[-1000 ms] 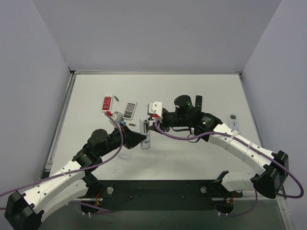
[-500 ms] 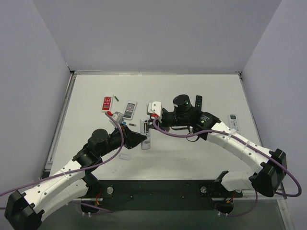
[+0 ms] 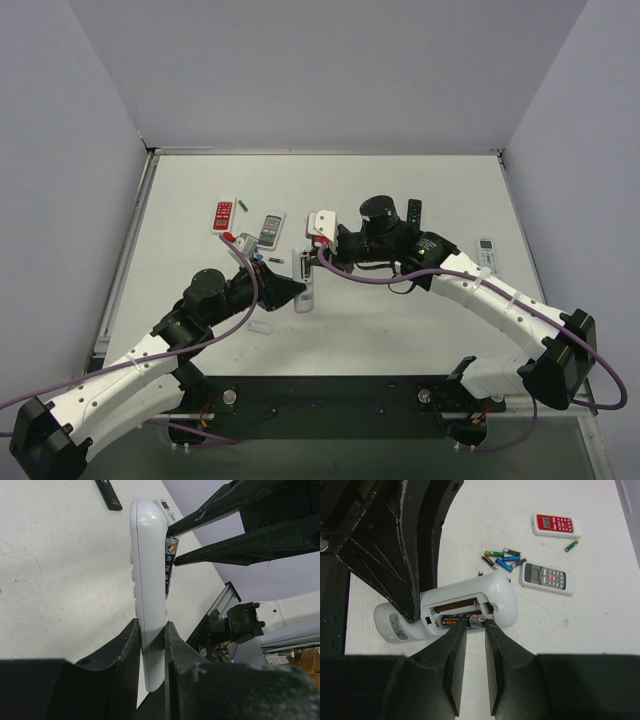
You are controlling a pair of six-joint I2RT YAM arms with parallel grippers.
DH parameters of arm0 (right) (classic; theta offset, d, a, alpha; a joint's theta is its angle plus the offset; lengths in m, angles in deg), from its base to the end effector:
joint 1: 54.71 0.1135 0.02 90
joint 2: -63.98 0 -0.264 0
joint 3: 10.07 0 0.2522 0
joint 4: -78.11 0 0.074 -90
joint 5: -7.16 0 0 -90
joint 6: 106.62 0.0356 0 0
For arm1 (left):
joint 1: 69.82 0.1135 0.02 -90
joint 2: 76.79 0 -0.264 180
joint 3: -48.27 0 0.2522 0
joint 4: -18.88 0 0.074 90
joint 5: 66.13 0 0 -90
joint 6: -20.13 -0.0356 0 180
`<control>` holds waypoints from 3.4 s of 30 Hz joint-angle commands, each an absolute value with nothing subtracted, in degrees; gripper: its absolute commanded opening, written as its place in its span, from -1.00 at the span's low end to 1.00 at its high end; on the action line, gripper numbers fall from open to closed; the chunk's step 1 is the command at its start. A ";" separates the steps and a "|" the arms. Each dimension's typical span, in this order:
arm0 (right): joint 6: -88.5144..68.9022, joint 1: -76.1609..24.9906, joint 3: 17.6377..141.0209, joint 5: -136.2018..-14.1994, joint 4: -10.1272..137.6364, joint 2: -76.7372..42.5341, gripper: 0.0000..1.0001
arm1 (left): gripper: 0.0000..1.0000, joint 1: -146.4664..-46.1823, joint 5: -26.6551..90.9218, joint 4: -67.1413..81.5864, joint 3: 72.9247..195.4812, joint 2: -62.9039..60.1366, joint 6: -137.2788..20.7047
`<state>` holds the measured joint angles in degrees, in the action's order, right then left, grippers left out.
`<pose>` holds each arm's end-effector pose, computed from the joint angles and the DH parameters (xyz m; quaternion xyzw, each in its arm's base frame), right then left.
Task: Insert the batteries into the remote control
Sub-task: Load the battery into the remote control.
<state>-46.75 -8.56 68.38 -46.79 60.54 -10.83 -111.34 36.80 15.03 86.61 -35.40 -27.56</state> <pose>0.1943 0.2325 0.3595 -0.6125 0.4713 0.3230 0.5462 0.1308 -0.1264 0.2616 0.0696 0.7441 -0.5030 0.4341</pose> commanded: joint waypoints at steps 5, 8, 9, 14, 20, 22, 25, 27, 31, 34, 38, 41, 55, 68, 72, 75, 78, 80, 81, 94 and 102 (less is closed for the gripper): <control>-49.75 -7.78 71.72 -45.74 57.67 -11.96 -0.68 | -1.00 -111.31 37.76 19.01 89.54 -35.22 -28.21; -51.16 -7.17 71.99 -47.42 56.70 -12.40 -0.69 | -1.00 -111.31 37.85 18.92 89.72 -35.13 -28.21; -51.77 -6.73 72.07 -48.38 56.36 -12.48 -0.69 | -1.00 -111.31 37.76 18.74 89.89 -35.13 -28.21; -53.45 -5.32 72.16 -51.99 56.26 -13.01 -0.76 | -1.00 -111.31 37.41 18.21 90.16 -34.78 -28.03; -54.32 -4.61 71.37 -54.54 57.23 -13.10 -0.78 | -1.00 -111.31 36.09 17.16 90.25 -34.87 -27.59; -54.41 -4.44 70.85 -54.80 57.23 -13.19 -0.78 | -1.00 -111.22 35.83 16.90 90.16 -34.95 -27.42; -54.33 -4.44 70.23 -54.98 57.14 -13.10 -0.77 | -1.00 -111.13 35.39 16.98 90.16 -35.13 -27.15; -54.24 -4.26 69.96 -55.07 57.14 -13.01 -0.78 | -1.00 -111.05 35.21 17.42 90.07 -35.04 -26.89; -54.06 -3.56 69.09 -55.42 57.23 -13.19 -0.78 | -1.00 -110.78 35.21 17.95 90.16 -34.69 -26.63; -54.24 -2.86 68.82 -56.03 57.23 -13.36 -0.78 | -1.00 -110.78 35.38 18.13 90.42 -34.25 -26.62; -54.50 -1.72 68.56 -57.18 57.14 -13.72 -0.78 | -1.00 -110.69 35.82 18.83 90.86 -33.72 -26.62; -54.59 -0.84 68.47 -57.88 56.88 -14.15 -0.79 | -1.00 -110.78 36.09 19.18 90.95 -33.55 -26.71; -48.70 -1.27 62.32 -63.07 62.24 -13.98 -0.94 | -1.00 -110.78 35.12 20.41 89.10 -36.80 -26.10; -42.03 -3.30 61.88 -63.42 66.11 -10.47 -0.77 | -1.00 -110.69 32.22 14.09 89.28 -36.97 -24.60; -42.46 -4.44 62.67 -63.16 65.41 -7.14 -0.47 | -1.00 -110.69 32.13 13.29 89.19 -36.98 -24.60; -43.51 -5.23 63.37 -61.84 64.61 -5.29 -0.22 | -1.00 -110.61 32.57 13.12 89.11 -37.15 -24.78; -44.57 -5.49 64.25 -59.48 64.61 -4.32 -0.11 | -1.00 -110.61 33.01 13.20 89.11 -37.41 -25.22; -44.83 -5.49 65.04 -58.15 64.61 -4.49 -0.07 | -1.00 -110.61 33.71 13.73 89.10 -37.50 -25.48; -45.01 -5.49 65.30 -57.01 64.61 -4.66 -0.06 | -1.00 -110.61 33.98 13.91 89.02 -37.50 -25.66; -44.75 -5.32 68.73 -52.96 64.61 -6.51 -0.17 | -1.00 -110.61 36.44 14.43 89.37 -38.65 -27.15; -44.92 -5.14 69.88 -51.64 62.68 -7.91 -0.38 | -1.00 -110.61 37.67 14.96 89.46 -38.73 -27.85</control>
